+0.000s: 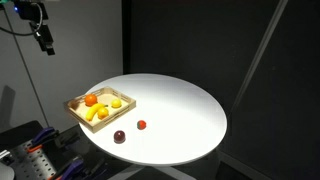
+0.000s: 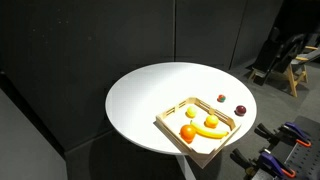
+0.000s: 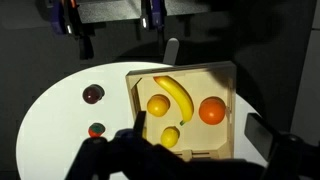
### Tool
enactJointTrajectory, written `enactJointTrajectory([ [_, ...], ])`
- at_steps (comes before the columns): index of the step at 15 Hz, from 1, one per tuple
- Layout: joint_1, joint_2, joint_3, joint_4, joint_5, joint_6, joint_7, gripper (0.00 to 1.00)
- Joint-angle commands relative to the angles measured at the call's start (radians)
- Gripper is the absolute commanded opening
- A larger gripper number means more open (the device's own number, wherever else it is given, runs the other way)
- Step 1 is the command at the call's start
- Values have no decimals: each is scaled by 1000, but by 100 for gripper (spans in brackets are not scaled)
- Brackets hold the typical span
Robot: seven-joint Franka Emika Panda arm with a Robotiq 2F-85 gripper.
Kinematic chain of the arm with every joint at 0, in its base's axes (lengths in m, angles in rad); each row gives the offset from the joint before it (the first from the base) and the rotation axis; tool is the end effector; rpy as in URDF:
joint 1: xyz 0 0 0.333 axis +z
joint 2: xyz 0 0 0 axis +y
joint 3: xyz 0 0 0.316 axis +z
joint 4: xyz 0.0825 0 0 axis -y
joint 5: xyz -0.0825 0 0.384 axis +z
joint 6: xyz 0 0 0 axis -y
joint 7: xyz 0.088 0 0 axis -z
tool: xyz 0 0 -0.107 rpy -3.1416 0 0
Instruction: Pick up the red apple from the table and put it in the wooden tray
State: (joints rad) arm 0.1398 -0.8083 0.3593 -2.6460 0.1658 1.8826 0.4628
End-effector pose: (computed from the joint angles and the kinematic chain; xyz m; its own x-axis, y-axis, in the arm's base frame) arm 0.2756 0.1670 0.4690 0.9915 -0.1142 0.0622 -0.1190 -0.9898 0.0788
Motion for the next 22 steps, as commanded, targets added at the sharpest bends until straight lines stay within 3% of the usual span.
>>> enactJointTrajectory([
  [1,4,1,-4,1,-4,-1,2,100],
  [13,-12,13,-18,11,-8,0,2,100],
  [22,-93,38,-108,43,-22,-22,-20,100],
])
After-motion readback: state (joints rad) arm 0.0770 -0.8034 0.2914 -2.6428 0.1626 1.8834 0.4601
